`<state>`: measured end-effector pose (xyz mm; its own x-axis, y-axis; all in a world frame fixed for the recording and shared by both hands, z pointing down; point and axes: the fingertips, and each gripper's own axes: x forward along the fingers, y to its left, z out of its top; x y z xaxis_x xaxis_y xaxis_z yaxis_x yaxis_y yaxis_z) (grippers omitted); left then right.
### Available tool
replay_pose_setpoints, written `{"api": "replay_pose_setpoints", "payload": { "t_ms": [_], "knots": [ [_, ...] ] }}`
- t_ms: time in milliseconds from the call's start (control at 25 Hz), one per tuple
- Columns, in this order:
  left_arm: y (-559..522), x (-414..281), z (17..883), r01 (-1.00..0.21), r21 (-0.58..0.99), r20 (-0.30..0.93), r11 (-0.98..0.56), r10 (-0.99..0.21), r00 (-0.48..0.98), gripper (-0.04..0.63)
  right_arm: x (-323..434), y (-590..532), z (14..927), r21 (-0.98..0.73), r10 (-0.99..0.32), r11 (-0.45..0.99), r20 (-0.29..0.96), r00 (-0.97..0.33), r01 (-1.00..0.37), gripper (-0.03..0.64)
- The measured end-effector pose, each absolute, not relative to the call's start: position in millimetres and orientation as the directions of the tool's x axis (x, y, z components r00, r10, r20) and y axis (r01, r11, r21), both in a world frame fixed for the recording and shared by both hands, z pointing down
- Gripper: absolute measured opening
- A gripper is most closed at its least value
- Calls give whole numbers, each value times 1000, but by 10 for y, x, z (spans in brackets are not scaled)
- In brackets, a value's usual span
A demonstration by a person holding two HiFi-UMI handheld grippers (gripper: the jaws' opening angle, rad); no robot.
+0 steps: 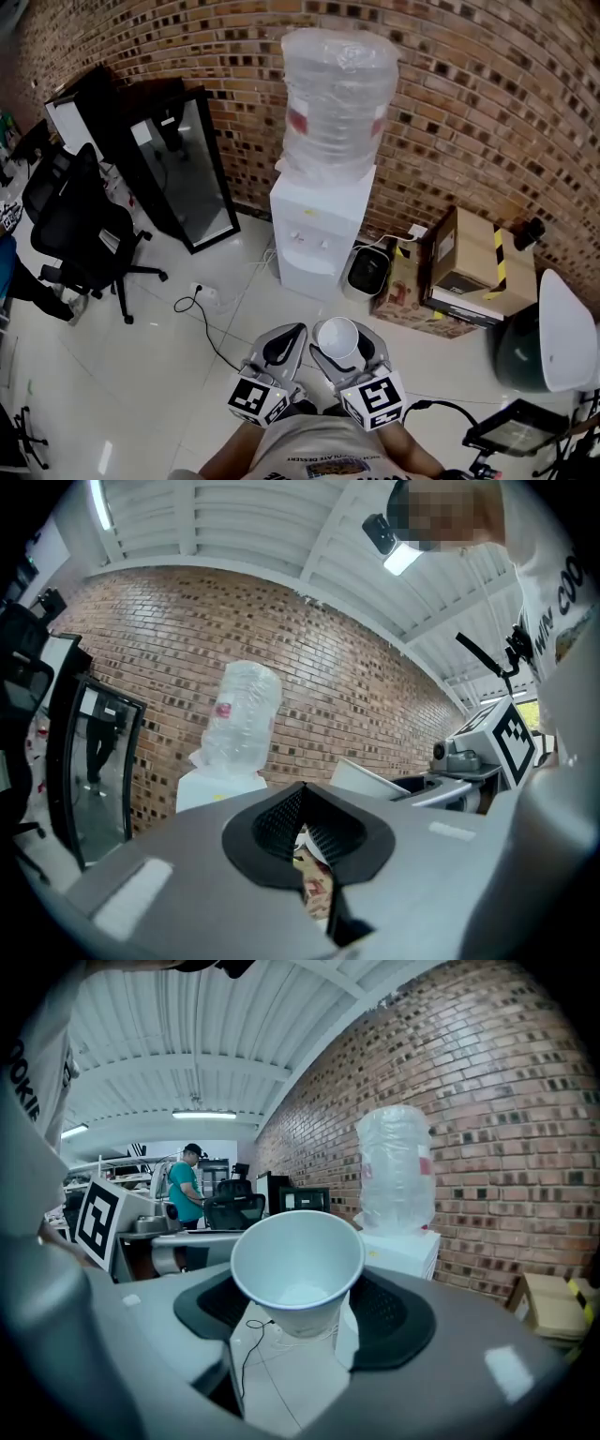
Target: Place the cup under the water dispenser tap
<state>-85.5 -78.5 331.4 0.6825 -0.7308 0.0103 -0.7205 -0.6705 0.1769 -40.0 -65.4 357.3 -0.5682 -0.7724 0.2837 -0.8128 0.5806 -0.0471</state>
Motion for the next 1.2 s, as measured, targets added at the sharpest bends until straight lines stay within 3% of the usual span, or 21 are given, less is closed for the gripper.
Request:
{"api": "replay_pose_setpoints", "payload": {
  "t_ms": [1200],
  "knots": [
    [-1927,-645,4136,-763,185,88,-619,-763,641,-8,-164,-2020,4452,-51,-757,573,349,-552,-818,334]
  ]
}}
